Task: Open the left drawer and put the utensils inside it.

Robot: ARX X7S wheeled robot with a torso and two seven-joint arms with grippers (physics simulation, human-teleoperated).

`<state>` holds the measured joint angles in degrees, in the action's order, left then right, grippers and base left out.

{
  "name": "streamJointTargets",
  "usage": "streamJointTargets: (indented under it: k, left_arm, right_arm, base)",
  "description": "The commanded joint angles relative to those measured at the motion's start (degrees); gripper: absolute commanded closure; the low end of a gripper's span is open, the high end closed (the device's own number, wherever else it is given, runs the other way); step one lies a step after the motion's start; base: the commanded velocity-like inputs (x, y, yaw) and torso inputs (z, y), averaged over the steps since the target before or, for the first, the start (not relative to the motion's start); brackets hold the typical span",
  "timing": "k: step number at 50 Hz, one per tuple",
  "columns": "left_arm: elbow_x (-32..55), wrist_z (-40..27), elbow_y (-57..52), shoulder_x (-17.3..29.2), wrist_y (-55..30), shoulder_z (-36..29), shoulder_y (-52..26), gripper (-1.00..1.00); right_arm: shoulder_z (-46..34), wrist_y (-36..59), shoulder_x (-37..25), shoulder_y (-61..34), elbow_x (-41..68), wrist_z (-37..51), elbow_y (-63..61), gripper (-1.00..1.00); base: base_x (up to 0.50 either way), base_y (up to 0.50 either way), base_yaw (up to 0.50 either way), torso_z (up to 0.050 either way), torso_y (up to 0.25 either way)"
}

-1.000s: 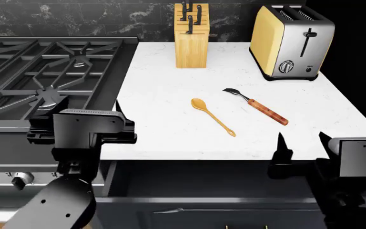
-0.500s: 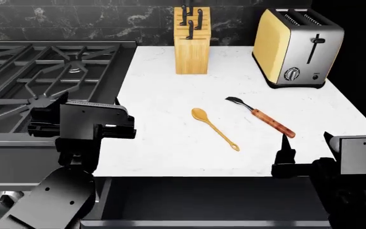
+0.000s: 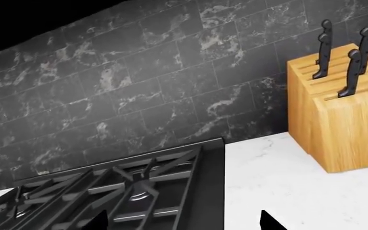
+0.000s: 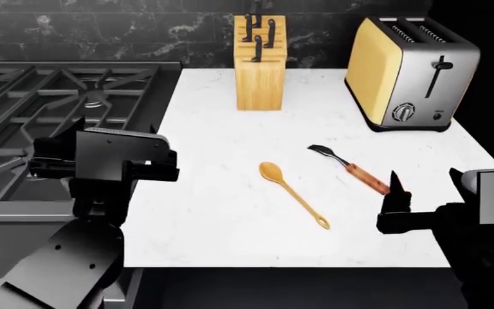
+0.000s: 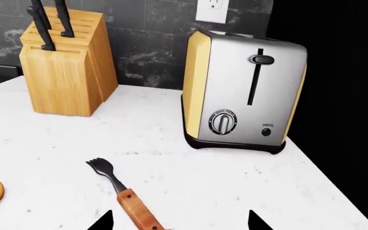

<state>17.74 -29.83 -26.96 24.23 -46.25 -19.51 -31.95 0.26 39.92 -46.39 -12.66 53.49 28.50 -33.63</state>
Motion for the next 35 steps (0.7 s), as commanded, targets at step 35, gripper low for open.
streamJointTargets:
  k: [35]
  left_arm:
    - [0.8, -1.3, -4.2, 0.7, -5.1, -0.2, -2.5, -1.0]
  right_arm:
    - [2.2, 8.6, -5.2, -6.9, 10.2, 4.5, -2.9, -1.0]
  base:
    - [0.18, 0.0, 0.0, 0.0, 0.0]
